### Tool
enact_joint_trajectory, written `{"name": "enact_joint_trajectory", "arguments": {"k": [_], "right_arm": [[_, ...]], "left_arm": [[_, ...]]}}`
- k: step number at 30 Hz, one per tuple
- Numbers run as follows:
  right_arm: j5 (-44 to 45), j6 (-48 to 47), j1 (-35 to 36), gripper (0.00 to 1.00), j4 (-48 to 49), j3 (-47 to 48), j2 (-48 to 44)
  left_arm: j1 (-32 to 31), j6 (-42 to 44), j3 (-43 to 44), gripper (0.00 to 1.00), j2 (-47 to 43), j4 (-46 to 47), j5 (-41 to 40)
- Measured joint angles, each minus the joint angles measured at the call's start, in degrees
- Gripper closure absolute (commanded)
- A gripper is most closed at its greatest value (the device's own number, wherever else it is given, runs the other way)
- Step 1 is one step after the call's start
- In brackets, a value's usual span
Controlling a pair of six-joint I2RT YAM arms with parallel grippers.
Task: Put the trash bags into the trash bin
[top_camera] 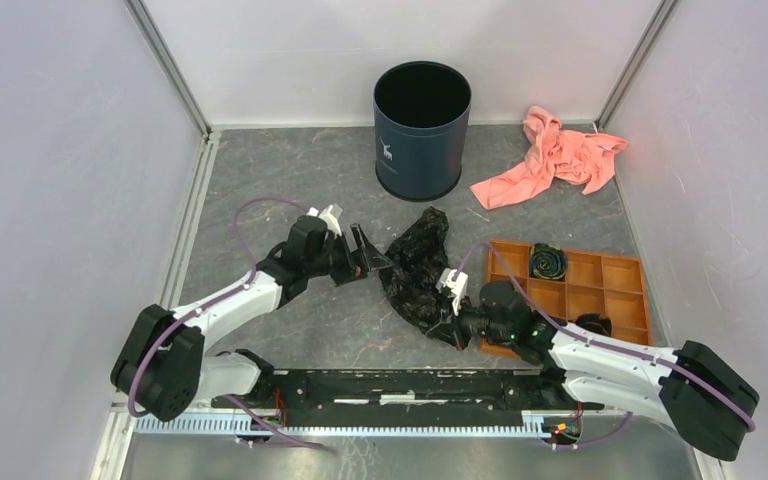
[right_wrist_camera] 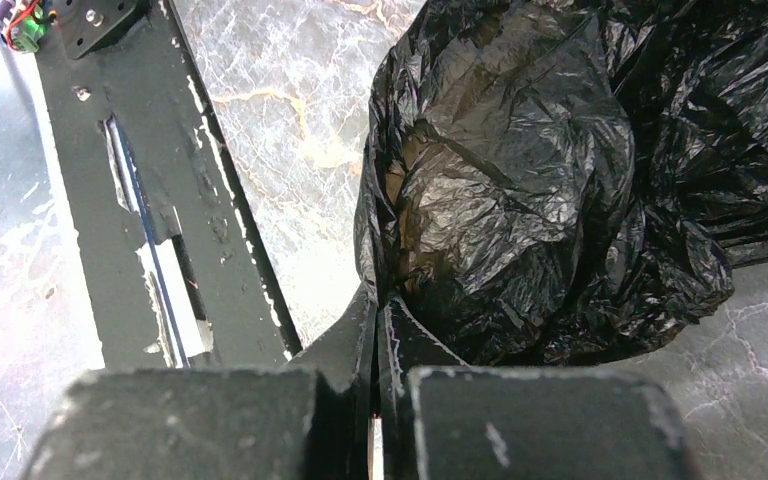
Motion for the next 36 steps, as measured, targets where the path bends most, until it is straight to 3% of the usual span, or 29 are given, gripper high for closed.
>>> {"name": "enact_joint_trajectory", "arguments": {"k": [3,9,14,18,20,24,29,36], "right_arm": [[0.5,0.02,0.0,0.99,0.83,0.0,-0.13],[0.85,0.04,0.0,0.99,2.29,0.0,0.04],[0.9,0.07,0.0,1.0,2.45,0.0,-0.09],[1.42,0.04,0.0,1.0,1.11,0.04,-2.21],[2.25,-0.15,0.0,1.0,-0.55,0.63,-3.98],[4.22,-0.72,0.0,1.0,-4.92,4.44,-7.58],[6.47,-2.36,0.0,1.0,-7.87,11.43,-10.4],[11.02,-6.25,0.0,1.0,-16.22,18.23,-10.34]], "left_arm": [[-0.04,-2.99,-3.98,0.01,0.46,5.46,1.33],[-2.36,-5.92,-6.1,0.04,5.18,13.25,2.56],[-9.75,-3.13,0.44,0.04,11.26,5.86,-6.19],[-11.47,-1.55,-0.46,0.08,11.02,5.07,-9.6],[-11.45,-0.68,-1.11,0.17,10.91,3.17,-10.93],[-11.39,1.07,-1.6,0.44,10.73,1.44,-10.97],[-11.41,1.62,-2.84,0.68,10.08,2.32,-8.55],[-11.41,3.26,-2.49,0.83,2.84,-3.67,-9.42]]}}
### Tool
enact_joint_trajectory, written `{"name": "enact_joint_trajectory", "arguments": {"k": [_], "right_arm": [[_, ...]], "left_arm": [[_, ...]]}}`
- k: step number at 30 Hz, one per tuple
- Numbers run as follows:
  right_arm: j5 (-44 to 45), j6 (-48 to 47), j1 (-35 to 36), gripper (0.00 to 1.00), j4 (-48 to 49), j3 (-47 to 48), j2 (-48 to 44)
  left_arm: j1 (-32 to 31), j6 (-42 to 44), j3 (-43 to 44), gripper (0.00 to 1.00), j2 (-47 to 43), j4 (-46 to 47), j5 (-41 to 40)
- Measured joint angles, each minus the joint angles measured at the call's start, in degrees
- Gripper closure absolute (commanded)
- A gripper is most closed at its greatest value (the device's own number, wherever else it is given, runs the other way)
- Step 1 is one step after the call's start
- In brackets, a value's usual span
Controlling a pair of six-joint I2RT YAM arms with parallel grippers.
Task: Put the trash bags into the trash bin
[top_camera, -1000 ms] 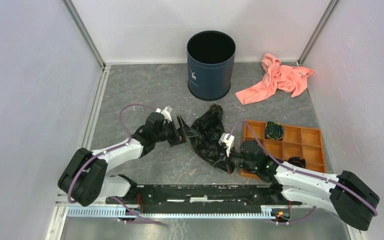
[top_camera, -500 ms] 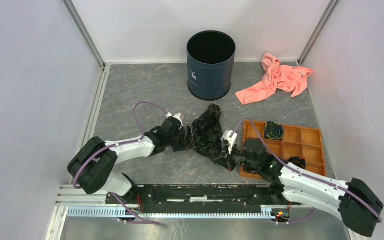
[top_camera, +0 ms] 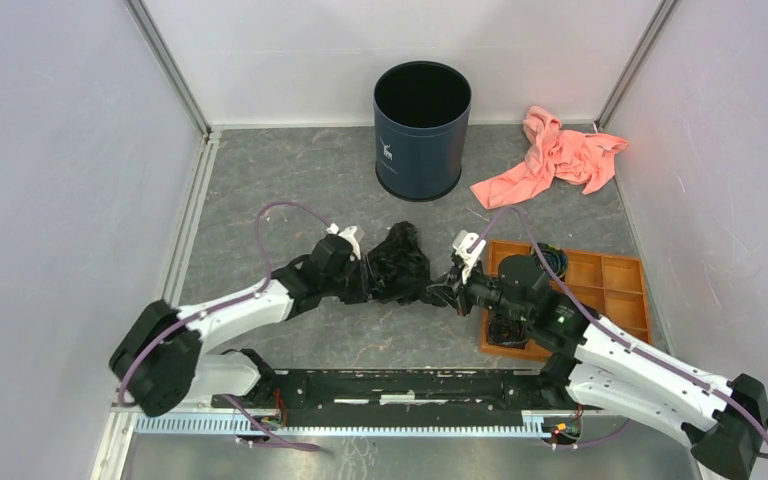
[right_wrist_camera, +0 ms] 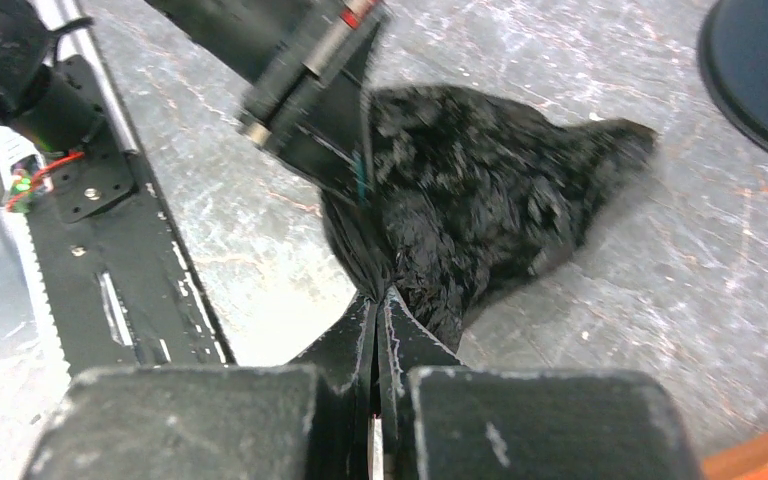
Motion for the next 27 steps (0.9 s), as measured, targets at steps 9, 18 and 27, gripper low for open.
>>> {"name": "enact_joint_trajectory", "arguments": {"k": [9,18,27], "right_arm": [[1.99,-4.37,0.0,0.92,-5.9,4.52,0.72],[-1.9,-2.54,0.31,1.0,-0.28,-1.16,4.83],[3.82,2.58,0.61,1.0,4.46,-8.83,3.61]], "left_arm": [[0.02,3.93,9.55,0.85,-19.04,-16.48,-6.01],[0.04,4.2,10.64,0.93,-25.81,-20.72,-9.27],[-0.26,4.11,8.9,0.79,-29.05,-25.24,-16.35]]}}
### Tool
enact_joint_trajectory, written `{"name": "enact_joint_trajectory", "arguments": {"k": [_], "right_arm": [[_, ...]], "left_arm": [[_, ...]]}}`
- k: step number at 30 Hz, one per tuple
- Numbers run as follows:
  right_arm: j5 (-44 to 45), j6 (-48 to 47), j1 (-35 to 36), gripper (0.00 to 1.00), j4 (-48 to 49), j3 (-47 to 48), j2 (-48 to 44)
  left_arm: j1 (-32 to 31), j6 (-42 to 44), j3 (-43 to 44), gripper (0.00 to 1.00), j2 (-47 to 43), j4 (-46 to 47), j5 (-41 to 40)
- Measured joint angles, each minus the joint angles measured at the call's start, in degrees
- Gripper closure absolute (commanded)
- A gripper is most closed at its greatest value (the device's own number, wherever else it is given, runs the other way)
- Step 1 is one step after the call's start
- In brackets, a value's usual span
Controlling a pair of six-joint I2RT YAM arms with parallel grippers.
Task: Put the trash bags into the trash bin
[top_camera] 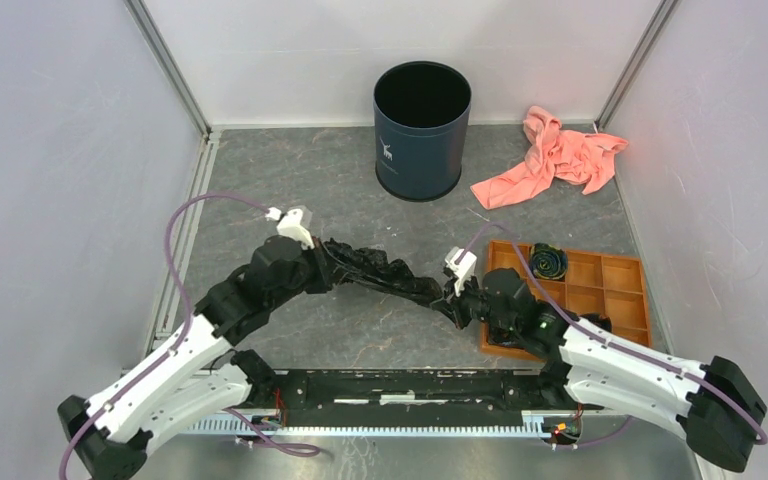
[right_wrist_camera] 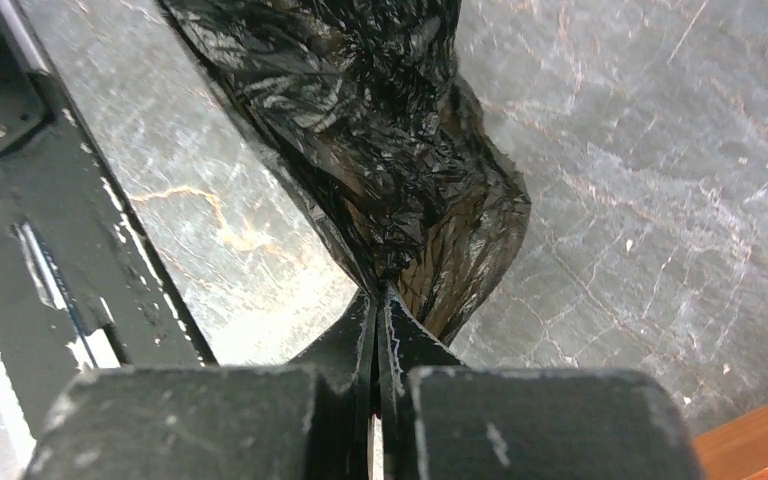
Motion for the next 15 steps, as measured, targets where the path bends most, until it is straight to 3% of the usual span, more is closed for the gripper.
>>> {"name": "enact_joint_trajectory", "arguments": {"k": [6,11,15], "right_arm": [[2.58,-2.14,-0.13,1.0,-5.31,6.08,4.42],[2.58,-0.98,-0.44,1.0,-2.4,18.16,4.04],[7.06,8.11,-5.86,1.0,-0.24,17.29,-1.4]], "left_arm": [[0.22,0.0,3.37,0.78,-2.05,-0.28,-3.32],[0.22,0.17,12.39,0.41,1.22,-1.36,-3.28],[0.22,0.66,14.73,0.19,-0.55,-1.7,-4.85]]}}
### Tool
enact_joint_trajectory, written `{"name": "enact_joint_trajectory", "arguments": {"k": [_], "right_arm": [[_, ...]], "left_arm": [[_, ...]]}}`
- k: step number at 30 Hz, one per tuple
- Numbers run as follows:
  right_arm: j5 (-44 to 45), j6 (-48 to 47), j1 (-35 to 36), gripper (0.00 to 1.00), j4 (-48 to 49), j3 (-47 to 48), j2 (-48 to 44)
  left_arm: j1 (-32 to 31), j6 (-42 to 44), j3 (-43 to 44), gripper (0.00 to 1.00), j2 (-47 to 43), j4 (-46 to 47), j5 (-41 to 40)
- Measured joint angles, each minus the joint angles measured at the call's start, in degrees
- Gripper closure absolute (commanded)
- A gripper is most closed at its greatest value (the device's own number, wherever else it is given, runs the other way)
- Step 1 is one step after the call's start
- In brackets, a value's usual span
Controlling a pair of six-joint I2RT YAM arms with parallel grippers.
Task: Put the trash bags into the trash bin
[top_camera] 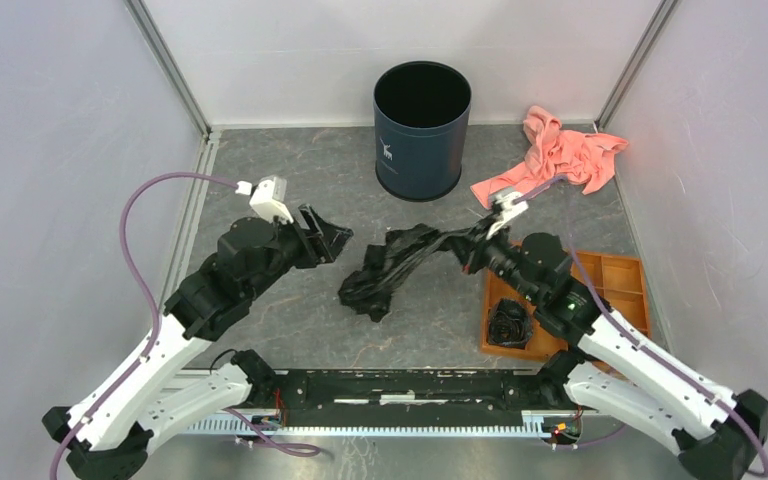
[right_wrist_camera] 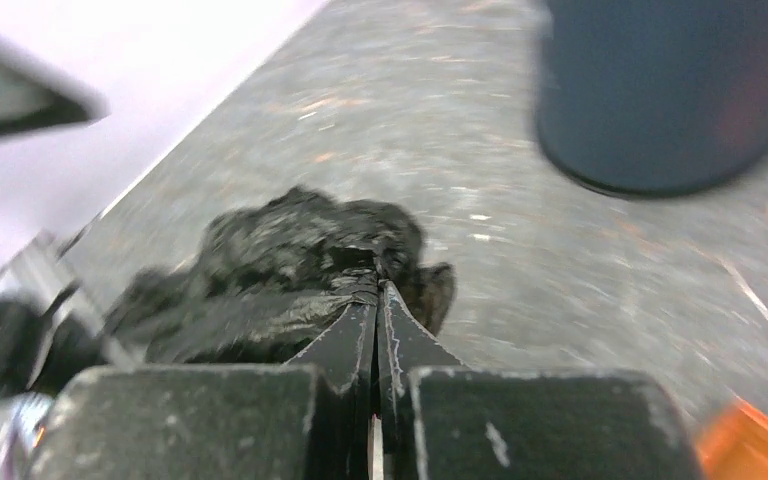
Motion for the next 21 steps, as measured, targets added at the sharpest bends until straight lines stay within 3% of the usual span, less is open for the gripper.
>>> {"name": "enact_joint_trajectory", "arguments": {"k": [5,12,21], "right_arm": [[0.52,7.63,-13.49,1.0,0.02,-3.65,2.54],[-5.77,2.6,-14.73,1.0,-5.6,-3.67,18.91],[10.86,-6.25,-16.52,0.96,-9.01,0.09,21.57]], "left_arm": [[0.0,-0.09,-4.55,0.01,-3.13,-0.81,-1.25],[0.0,-1.11,-14.01,0.0,-0.61,0.04,1.46],[0.0,-3.89,-25.79,0.0,3.96,5.57,3.06]]}}
